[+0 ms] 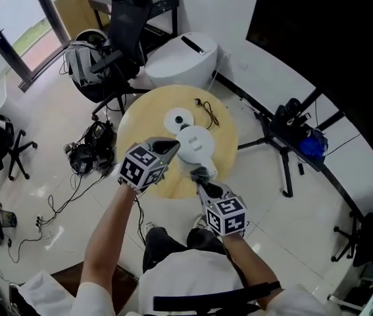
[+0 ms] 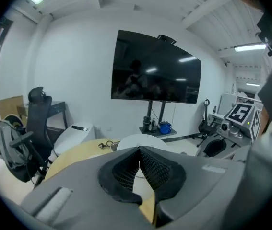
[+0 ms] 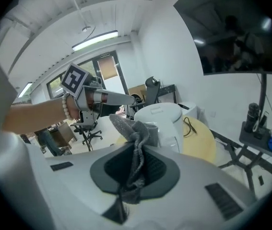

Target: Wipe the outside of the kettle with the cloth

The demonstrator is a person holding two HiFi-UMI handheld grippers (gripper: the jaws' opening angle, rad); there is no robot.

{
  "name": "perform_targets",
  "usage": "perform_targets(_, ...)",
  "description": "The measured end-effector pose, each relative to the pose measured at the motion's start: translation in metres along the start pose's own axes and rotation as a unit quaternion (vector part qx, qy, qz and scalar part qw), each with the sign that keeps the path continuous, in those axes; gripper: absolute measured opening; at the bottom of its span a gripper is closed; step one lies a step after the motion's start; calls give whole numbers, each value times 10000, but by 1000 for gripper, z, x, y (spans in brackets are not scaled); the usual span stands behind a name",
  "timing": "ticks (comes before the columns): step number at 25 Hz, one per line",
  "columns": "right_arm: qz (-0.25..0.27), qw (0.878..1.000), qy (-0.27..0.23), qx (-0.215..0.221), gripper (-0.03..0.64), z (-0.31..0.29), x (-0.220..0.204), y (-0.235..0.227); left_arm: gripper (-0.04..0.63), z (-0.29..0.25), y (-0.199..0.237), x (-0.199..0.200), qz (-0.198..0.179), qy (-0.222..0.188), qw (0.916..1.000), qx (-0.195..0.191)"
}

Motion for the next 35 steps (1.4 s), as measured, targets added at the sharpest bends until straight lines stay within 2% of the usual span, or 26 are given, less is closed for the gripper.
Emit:
perform_targets(3,-217,9994,85,-259,31,-16,-1,-1,0,-19,8,1,-250,311,9983,-417)
perform_targets(6,-376,9966,175,-716,31,-32,-3,-6,0,-32,15,0,-424,519,9942,-840)
perform_targets(10,-642,9888,425,-1277,31,-58,-23,-13,1,-41,21,-9,-713,868,9868,-1167)
perform_targets(15,-1093,9771,627,-1714,31,-79,-49,-24,2,-45,19,-10,-617,1054,9821,-1432)
perform_targets(18,-1201,9709,854,-1887,31,-99,-69,-30,2,-46,20,-10,-601,1122,9815,-1428)
perform_targets(24,-1665,9519,1445,-2129,31,-133,-131,-38,2,-46,15,-11,-909,1341,9784,-1288)
perform_targets(28,-1679,9416,1753,-2333,31,-140,-154,-44,2,-46,14,-11,-1067,1492,9745,-1293)
perform_targets(30,-1696,9409,1709,-2383,32,-139,-153,-44,2,-46,14,-11,-1117,1544,9727,-1325)
perform_targets(35,-1274,9526,1297,-2440,31,-120,-111,-37,2,-46,16,-13,-1217,1561,9709,-1351)
Point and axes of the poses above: the fingertips, and each gripper's own axes: z backward along the fingers, y to its left, x out of its top, the point moved 2 cm from there along z, backward along the fingers, and after that the axes turned 7 degrees about z, right-handed, at the moved point
